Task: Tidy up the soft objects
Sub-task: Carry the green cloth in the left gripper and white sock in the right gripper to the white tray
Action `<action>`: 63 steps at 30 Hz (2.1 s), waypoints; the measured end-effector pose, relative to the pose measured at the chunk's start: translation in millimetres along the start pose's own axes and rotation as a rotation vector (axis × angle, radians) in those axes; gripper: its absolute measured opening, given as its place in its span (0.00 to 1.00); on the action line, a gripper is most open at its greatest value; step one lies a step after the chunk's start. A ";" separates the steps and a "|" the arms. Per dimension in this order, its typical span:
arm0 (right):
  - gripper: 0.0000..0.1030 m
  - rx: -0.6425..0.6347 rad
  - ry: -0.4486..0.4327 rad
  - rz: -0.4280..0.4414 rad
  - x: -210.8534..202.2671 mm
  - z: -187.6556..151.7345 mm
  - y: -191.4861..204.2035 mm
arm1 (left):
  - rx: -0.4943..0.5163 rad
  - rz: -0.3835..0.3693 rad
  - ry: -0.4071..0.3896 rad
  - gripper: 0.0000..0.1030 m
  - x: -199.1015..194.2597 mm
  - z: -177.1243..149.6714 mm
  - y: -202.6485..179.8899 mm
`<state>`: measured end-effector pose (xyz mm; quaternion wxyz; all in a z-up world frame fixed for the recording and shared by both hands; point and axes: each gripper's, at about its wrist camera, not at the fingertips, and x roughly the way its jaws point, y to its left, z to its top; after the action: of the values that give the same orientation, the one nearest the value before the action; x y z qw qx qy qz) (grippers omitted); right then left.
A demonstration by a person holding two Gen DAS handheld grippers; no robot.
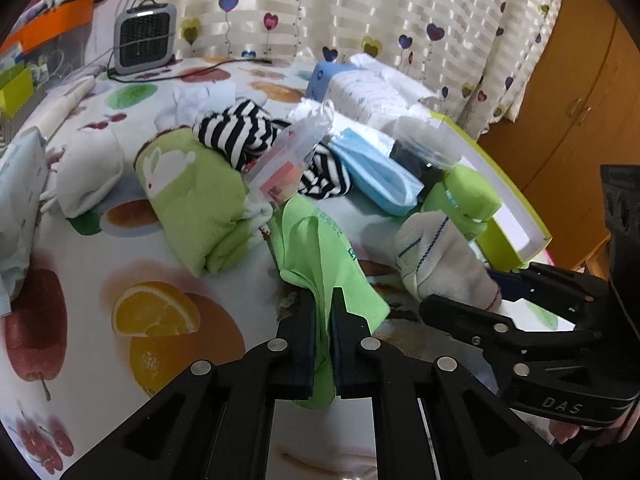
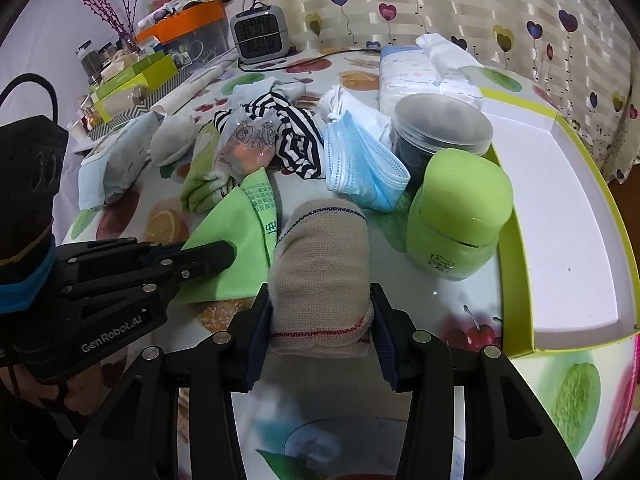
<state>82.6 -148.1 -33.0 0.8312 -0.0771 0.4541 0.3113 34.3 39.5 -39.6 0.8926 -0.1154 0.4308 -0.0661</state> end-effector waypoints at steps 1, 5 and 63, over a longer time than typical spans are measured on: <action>0.45 0.001 -0.003 0.000 -1.2 -0.3 0.0 | 0.003 -0.001 -0.006 0.06 -2.4 0.2 -1.4; 0.45 0.002 -0.011 -0.002 -7.1 -1.0 1.5 | 0.011 -0.012 -0.034 0.06 -13.9 0.5 -7.0; 0.45 0.156 -0.229 -0.142 -93.1 12.4 -95.2 | 0.164 -0.130 -0.148 0.06 -23.6 73.4 -124.2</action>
<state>110.6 -260.3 34.2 0.9010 -0.0081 0.3727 0.2221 74.9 -64.3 55.0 0.9222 -0.0743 0.3486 -0.1502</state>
